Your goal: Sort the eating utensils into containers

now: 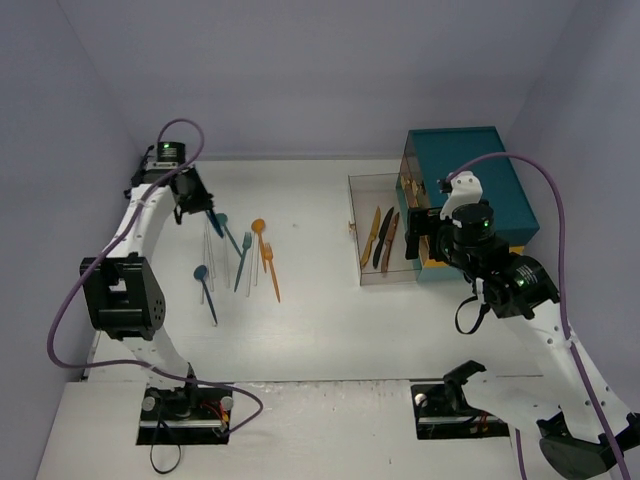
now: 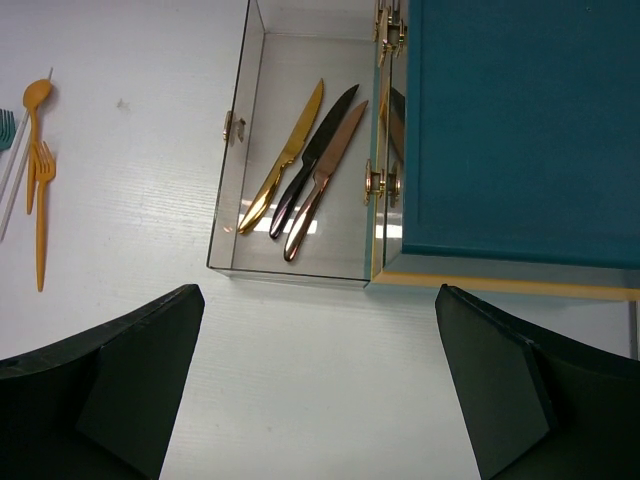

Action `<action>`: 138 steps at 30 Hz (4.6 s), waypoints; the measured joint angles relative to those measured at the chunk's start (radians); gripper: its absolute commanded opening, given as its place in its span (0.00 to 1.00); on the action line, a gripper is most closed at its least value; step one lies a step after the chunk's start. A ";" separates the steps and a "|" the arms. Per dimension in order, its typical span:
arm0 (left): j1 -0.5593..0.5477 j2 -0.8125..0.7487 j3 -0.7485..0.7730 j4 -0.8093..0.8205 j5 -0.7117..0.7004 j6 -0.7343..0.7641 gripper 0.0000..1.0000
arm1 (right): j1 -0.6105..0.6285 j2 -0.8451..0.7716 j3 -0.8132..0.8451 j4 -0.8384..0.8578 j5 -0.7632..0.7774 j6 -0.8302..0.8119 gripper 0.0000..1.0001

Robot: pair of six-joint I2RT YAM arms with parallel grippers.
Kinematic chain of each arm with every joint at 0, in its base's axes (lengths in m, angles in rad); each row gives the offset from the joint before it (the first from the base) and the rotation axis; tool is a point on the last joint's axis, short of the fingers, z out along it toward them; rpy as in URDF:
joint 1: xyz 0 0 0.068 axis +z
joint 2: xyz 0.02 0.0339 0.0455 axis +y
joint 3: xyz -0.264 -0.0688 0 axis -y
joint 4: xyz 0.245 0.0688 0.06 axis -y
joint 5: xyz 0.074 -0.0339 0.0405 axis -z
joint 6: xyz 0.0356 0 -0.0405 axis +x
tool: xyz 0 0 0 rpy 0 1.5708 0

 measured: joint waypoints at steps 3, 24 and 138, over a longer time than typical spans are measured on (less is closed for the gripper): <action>-0.155 -0.010 0.026 0.053 0.048 -0.093 0.00 | 0.000 -0.005 0.001 0.000 0.000 0.000 1.00; -0.781 0.561 0.546 0.324 0.082 -0.365 0.00 | 0.000 -0.057 0.009 0.000 -0.001 0.000 1.00; -0.322 -0.774 -0.693 -0.015 -0.519 0.157 0.82 | -0.044 1.168 0.356 0.185 0.404 0.149 1.00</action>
